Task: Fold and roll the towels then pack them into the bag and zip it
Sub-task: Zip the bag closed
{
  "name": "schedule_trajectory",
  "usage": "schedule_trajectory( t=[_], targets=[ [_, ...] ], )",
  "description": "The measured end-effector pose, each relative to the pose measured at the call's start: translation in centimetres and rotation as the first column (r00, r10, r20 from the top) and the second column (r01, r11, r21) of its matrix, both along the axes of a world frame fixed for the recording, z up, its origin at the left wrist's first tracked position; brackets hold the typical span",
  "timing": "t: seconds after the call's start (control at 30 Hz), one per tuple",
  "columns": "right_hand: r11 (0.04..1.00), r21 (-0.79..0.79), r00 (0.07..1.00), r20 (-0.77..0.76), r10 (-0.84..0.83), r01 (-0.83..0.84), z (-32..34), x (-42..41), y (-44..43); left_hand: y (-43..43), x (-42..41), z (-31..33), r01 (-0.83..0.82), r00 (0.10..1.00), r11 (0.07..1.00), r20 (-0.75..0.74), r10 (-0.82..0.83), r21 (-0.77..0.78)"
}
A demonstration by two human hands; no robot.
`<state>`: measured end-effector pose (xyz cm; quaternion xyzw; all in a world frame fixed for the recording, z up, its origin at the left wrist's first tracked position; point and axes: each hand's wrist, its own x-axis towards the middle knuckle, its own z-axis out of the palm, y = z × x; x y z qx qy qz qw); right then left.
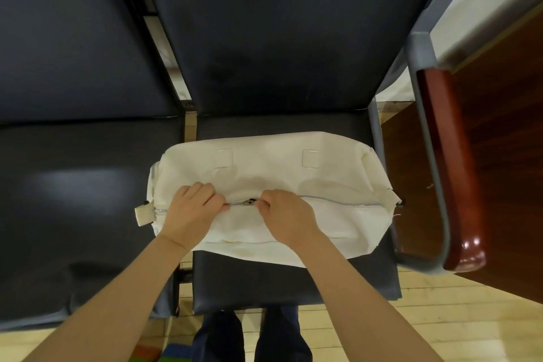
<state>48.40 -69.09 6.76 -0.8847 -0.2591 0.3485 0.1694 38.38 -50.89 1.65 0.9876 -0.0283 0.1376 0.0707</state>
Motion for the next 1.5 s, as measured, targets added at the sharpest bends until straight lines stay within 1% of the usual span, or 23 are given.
schedule_trajectory(
  t=[0.07, 0.17, 0.23, 0.27, 0.33, 0.37, 0.4, 0.5, 0.6, 0.63, 0.7, 0.77, 0.87, 0.97, 1.07, 1.1, 1.17, 1.23, 1.3, 1.37, 1.43, 1.5],
  targets=[
    [0.999, 0.024, 0.999, -0.015, -0.038, 0.038, 0.1, -0.2, -0.1, 0.2, -0.3, 0.3, 0.000, 0.999, 1.000, 0.035, 0.001, -0.029],
    [0.990, 0.091, 0.994, -0.009, -0.109, 0.109, 1.1, -0.2, -0.7, 0.7, -0.3, 1.1, 0.042, 0.996, 0.998, 0.085, -0.038, -0.044],
    [0.986, 0.120, 0.992, 0.036, -0.118, 0.113, 2.0, -0.6, -0.7, 0.5, -0.4, 1.7, 0.035, 0.994, 0.997, 0.108, -0.027, -0.075],
    [0.984, 0.143, 0.987, 0.105, -0.119, 0.103, 2.6, -1.2, -0.3, 0.3, -0.6, 1.8, 0.013, 0.994, 0.994, 0.112, -0.002, -0.105],
    [0.981, 0.184, 0.937, 0.326, -0.125, 0.066, 3.4, -3.1, 0.8, -0.4, -1.2, 1.6, -0.007, 0.992, 0.986, 0.119, 0.027, -0.166],
    [0.981, 0.186, 0.912, 0.392, -0.119, 0.048, 3.5, -4.1, 1.3, -0.8, -1.3, 1.4, 0.014, 0.993, 0.983, 0.121, 0.008, -0.185],
    [0.982, 0.188, 0.903, 0.417, -0.106, 0.029, 3.5, -4.8, 1.8, -1.3, -1.4, 1.1, 0.043, 0.992, 0.980, 0.123, -0.019, -0.192],
    [0.979, 0.203, 0.908, 0.405, -0.107, 0.025, 2.1, -5.0, 2.3, -1.9, -0.6, 0.4, 0.043, 0.992, 0.980, 0.123, -0.019, -0.194],
    [0.994, 0.094, 0.950, 0.302, -0.080, 0.054, 0.5, -3.1, 0.8, -1.8, 0.1, -0.5, 0.041, 0.997, 0.983, 0.072, -0.029, -0.177],
    [0.994, 0.072, 0.962, 0.252, -0.102, 0.087, 0.1, -2.2, -0.2, -1.6, 0.2, -0.6, 0.042, 0.998, 0.983, 0.048, -0.034, -0.178],
    [0.985, 0.040, 0.963, 0.210, -0.171, 0.166, -0.4, -0.3, -3.1, -1.2, 0.3, -0.5, 0.038, 0.999, 0.982, 0.002, -0.038, -0.186],
    [0.971, 0.005, 0.947, 0.219, -0.234, 0.238, -0.8, 1.3, -6.3, -1.3, 0.5, -0.1, 0.027, 0.998, 0.981, -0.044, -0.036, -0.194],
    [0.984, -0.036, 0.960, 0.232, -0.159, 0.172, -0.8, 1.8, -8.6, -2.2, 0.4, 0.7, -0.019, 0.994, 0.976, -0.113, -0.006, -0.218],
    [0.982, 0.059, 0.945, 0.268, -0.188, 0.178, -0.8, 0.8, -7.3, -5.0, 1.4, 1.8, 0.014, 0.988, 0.983, -0.146, -0.041, -0.183],
    [0.970, 0.168, 0.894, 0.386, -0.229, 0.176, -1.1, -0.9, -5.7, -8.9, 3.9, 2.0, 0.114, 0.980, 0.979, -0.140, -0.138, -0.167],
    [0.966, 0.188, 0.885, 0.397, -0.242, 0.179, -1.1, -1.1, -5.5, -9.8, 4.7, 1.9, 0.119, 0.978, 0.977, -0.151, -0.146, -0.177],
    [0.969, 0.186, 0.899, 0.377, -0.225, 0.165, -1.4, -0.9, -6.1, -10.5, 6.0, 1.8, 0.080, 0.971, 0.976, -0.205, -0.122, -0.203],
    [0.981, 0.139, 0.916, 0.359, -0.178, 0.137, -1.4, -0.2, -7.2, -10.1, 6.4, 1.7, 0.070, 0.969, 0.974, -0.217, -0.117, -0.215],
    [0.991, 0.075, 0.951, 0.283, -0.125, 0.108, -0.8, 1.0, -8.3, -9.7, 6.1, 1.5, 0.134, 0.969, 0.976, -0.183, -0.166, -0.172],
    [0.997, -0.003, 0.973, 0.219, -0.073, 0.076, -0.1, 2.4, -9.4, -9.3, 5.9, 1.5, 0.173, 0.963, 0.976, -0.185, -0.197, -0.134],
    [0.989, -0.077, 0.974, 0.202, -0.105, 0.123, 0.8, 3.9, -11.2, -9.1, 5.8, 1.6, 0.163, 0.966, 0.977, -0.182, -0.186, -0.135],
    [0.960, -0.144, 0.949, 0.244, -0.202, 0.241, 1.3, 5.4, -14.2, -9.0, 5.8, 1.6, 0.145, 0.972, 0.981, -0.167, -0.165, -0.125]
  ],
)
